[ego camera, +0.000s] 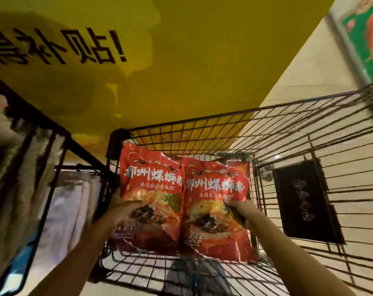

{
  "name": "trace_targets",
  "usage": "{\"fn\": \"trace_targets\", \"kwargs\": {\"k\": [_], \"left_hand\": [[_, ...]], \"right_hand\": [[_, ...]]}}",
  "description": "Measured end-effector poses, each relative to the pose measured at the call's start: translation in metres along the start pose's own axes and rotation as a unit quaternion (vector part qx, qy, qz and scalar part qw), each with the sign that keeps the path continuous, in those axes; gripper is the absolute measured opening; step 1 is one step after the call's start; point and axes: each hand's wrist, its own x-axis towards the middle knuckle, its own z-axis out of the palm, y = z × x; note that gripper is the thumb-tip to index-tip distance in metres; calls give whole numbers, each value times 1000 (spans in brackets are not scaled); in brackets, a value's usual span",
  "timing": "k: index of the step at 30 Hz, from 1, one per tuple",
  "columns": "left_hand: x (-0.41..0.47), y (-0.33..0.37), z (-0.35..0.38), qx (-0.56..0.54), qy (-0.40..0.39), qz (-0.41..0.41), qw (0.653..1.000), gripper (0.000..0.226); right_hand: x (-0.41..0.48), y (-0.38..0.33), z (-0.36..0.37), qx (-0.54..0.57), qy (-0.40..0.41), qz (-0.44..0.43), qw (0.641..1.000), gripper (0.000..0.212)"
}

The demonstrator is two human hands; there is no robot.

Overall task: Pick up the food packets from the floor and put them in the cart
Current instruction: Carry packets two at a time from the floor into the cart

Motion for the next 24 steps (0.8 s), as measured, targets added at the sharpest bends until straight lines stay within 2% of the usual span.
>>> {"fn": "trace_targets", "kwargs": {"k": [1,3,4,5,6,7,8,9,10,12,13,15,18,22,24], "left_hand": [[-6,5,5,14,23,36,999,107],[-21,18,15,144,57,123,980,117],[-27,22,21,269,90,175,943,115],[-33,27,26,418,105,243,869,110],[-38,29,32,546,96,298,777,103],[-38,28,37,630,50,315,708,96],[-37,24,40,655,-7,309,690,85],[-41,24,44,653,-38,280,702,76],[-37,18,44,646,-48,250,720,80],[-32,9,43,645,-53,215,731,97],[-31,6,41,645,-61,210,733,105],[-29,-1,38,638,-70,202,740,115],[-28,-5,35,640,-59,193,742,121],[-37,4,43,663,-36,206,719,116],[-40,16,50,693,-18,202,692,109]], "right_hand": [[3,1,3,-2,22,-15,1000,36],[7,3,8,-41,55,-54,996,42],[9,4,11,-67,64,-83,992,53],[10,7,13,-95,81,-115,985,71],[11,9,15,-130,107,-149,974,92],[10,9,16,-182,137,-189,955,108],[9,9,17,-262,161,-227,924,118],[6,9,17,-369,171,-257,877,124],[3,9,17,-480,158,-282,816,128],[-2,10,20,-649,72,-291,699,133],[-4,13,24,-693,33,-286,661,136],[-6,21,35,-720,7,-271,639,140],[-2,28,47,-737,33,-254,626,140],[-2,23,46,-756,37,-251,603,132],[-6,16,44,-750,29,-258,608,121]]}}
